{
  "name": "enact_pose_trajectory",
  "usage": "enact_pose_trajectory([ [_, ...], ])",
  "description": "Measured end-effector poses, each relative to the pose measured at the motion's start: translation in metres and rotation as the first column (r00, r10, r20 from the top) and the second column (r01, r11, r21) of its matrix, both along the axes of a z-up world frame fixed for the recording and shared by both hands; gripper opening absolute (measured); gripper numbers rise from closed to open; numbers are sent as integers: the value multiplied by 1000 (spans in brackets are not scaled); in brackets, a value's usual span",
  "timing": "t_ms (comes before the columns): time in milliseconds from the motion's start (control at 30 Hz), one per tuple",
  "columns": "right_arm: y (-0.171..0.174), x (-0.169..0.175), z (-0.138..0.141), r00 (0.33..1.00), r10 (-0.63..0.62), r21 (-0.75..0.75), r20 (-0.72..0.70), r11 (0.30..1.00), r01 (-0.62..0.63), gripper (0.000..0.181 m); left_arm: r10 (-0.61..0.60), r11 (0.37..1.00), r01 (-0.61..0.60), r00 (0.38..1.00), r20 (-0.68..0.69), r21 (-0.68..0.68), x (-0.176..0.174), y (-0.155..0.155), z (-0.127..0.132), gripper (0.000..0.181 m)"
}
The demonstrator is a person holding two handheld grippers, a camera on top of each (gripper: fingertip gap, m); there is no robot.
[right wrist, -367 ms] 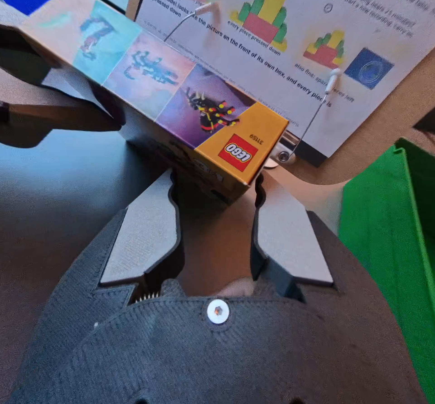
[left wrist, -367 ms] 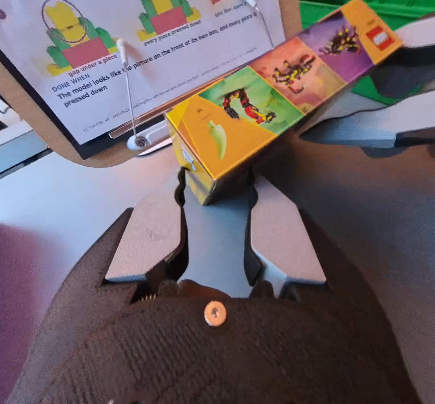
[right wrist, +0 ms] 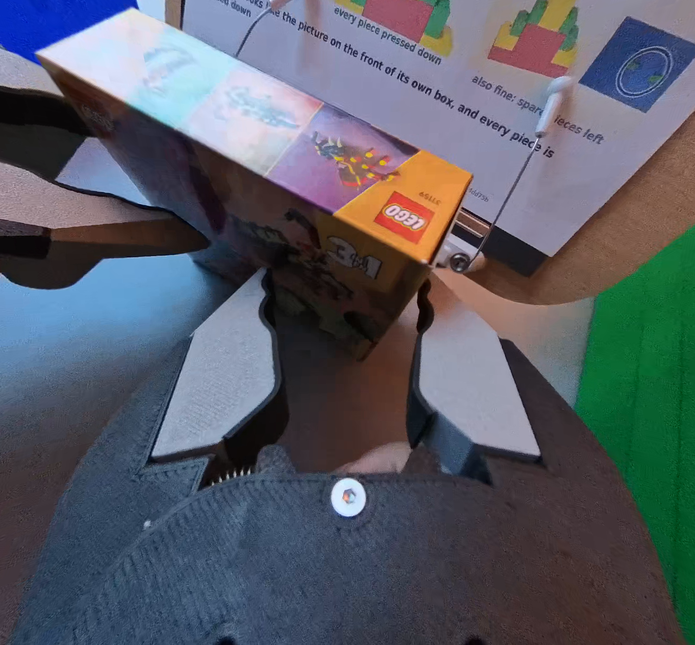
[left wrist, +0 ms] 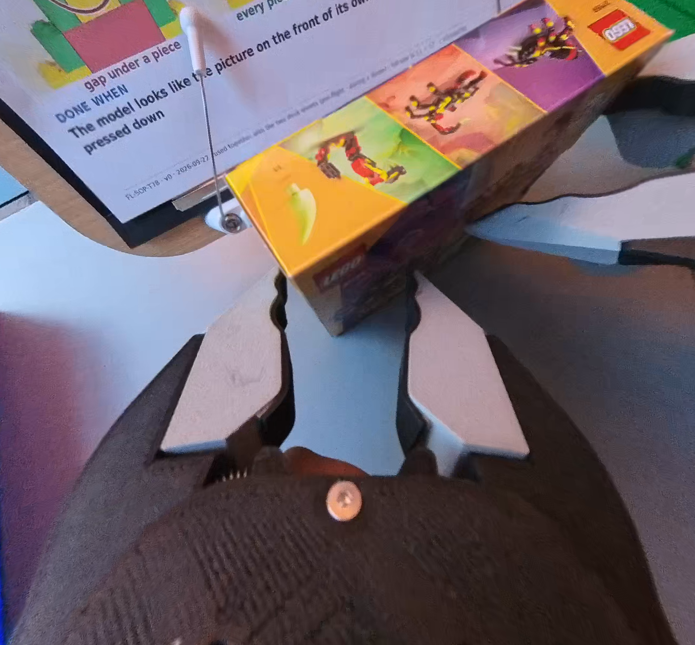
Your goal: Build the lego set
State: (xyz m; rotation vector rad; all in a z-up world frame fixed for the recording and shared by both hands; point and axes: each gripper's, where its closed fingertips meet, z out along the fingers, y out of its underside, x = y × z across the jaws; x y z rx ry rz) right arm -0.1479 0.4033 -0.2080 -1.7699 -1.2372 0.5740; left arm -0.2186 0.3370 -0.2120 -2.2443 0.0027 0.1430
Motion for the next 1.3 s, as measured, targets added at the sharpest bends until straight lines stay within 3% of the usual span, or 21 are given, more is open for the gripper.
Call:
enact_pose_trajectory([
  [33,1,-2,0,1000,7,-17,7,1000,-7,77,12,1000,-12,1000,8,1,-1,3,-1,63],
  [167,6,-5,-3,999,14,-5,35,1000,-14,77,43,999,-43,999,-6,1,-4,11,-2,70],
  [233,6,3,-4,998,-1,4,62,1000,1,90,66,998,-66,998,22,-4,0,7,-2,74],
  [267,7,10,0,998,-27,18,54,1000,26,94,93,996,-93,995,27,-6,0,4,-1,88],
  [433,2,55,21,992,-124,52,-23,991,125,94,289,949,-278,956,-58,148,-20,-38,29,102],
  [500,-8,76,23,987,-161,84,-17,983,162,88,354,905,-333,935,-31,266,-3,-58,38,89],
  [567,-21,83,16,982,-179,66,-65,981,184,76,286,902,-269,958,2,336,54,-68,36,75],
  [667,-29,71,-27,978,-208,-32,28,977,209,97,181,905,-177,983,27,386,136,-72,42,72],
  [733,-37,54,-37,974,-225,-99,33,969,227,104,151,909,-132,988,-17,395,173,-72,58,67],
  [833,-60,25,-20,978,-192,-236,-80,957,169,105,156,886,-117,986,-51,448,203,-73,83,5],
  [900,-65,19,-14,977,-192,-252,-92,954,164,106,196,884,-134,976,-94,448,201,-80,90,3],
  [933,-63,21,-13,977,-196,-242,-86,955,171,108,178,890,-124,981,-83,440,202,-83,90,7],
  [967,-58,24,-11,973,-212,-218,-86,957,189,108,180,891,-128,980,-81,437,198,-86,89,22],
  [1033,-47,33,-11,964,-249,-180,-91,956,230,105,230,885,-173,970,-83,432,181,-90,84,69],
  [1200,-28,61,-26,953,-301,-33,-15,953,301,106,312,889,-248,943,-114,385,137,-86,50,85],
  [1300,-25,72,-27,969,-248,43,4,968,248,111,377,884,-298,910,-173,359,94,-83,34,91],
])
